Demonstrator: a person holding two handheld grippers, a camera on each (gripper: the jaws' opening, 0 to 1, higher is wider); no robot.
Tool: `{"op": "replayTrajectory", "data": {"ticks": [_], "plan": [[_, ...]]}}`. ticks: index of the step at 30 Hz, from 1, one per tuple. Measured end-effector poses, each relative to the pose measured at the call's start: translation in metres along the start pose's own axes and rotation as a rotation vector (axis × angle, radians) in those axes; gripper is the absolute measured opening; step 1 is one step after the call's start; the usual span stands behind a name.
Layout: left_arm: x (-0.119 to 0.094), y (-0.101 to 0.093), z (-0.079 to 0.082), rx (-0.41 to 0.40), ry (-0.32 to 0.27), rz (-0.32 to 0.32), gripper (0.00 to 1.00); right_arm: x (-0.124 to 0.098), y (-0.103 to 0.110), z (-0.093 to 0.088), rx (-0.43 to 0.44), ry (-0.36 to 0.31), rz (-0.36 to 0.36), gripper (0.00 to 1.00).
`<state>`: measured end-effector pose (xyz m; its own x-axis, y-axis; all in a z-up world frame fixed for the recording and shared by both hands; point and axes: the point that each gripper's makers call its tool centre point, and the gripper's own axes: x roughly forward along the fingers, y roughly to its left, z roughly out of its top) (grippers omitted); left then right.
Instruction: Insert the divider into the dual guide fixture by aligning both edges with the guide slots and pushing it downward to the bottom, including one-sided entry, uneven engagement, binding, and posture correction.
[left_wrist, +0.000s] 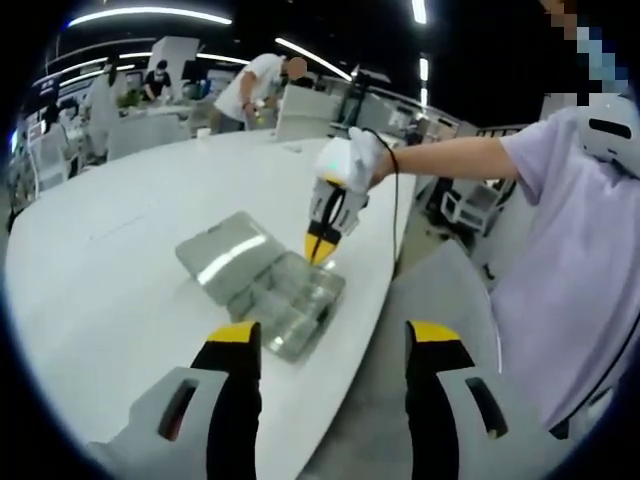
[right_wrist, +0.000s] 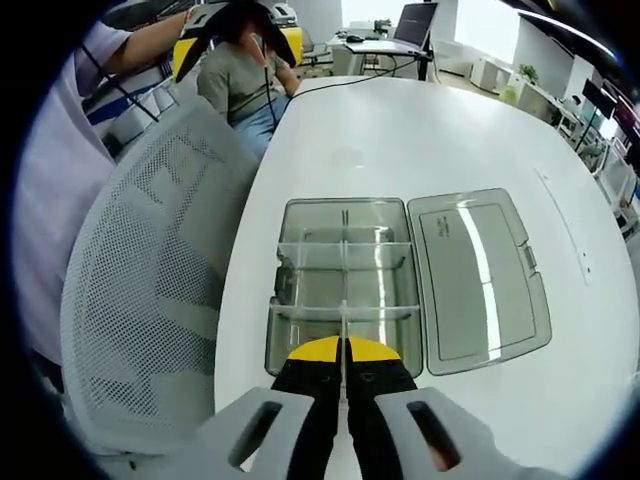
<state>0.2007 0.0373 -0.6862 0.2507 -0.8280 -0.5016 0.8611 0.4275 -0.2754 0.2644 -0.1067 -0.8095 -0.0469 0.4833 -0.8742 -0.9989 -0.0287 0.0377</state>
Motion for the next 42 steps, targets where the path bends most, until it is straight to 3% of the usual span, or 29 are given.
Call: {"op": "replayTrajectory", "data": {"ticks": [14, 30, 42], "plan": [[0.000, 0.003, -0.002, -0.017, -0.006, 0.008, 0.56, 0.015, 0.000, -0.010, -0.014, 0.055, 0.013, 0.00], [0.001, 0.005, -0.004, -0.029, -0.008, 0.013, 0.56, 0.023, -0.004, -0.015, -0.008, 0.051, 0.016, 0.00], [0.002, -0.001, -0.002, -0.049, -0.024, 0.052, 0.55, 0.025, -0.002, -0.015, 0.000, 0.040, 0.029, 0.00]]}}
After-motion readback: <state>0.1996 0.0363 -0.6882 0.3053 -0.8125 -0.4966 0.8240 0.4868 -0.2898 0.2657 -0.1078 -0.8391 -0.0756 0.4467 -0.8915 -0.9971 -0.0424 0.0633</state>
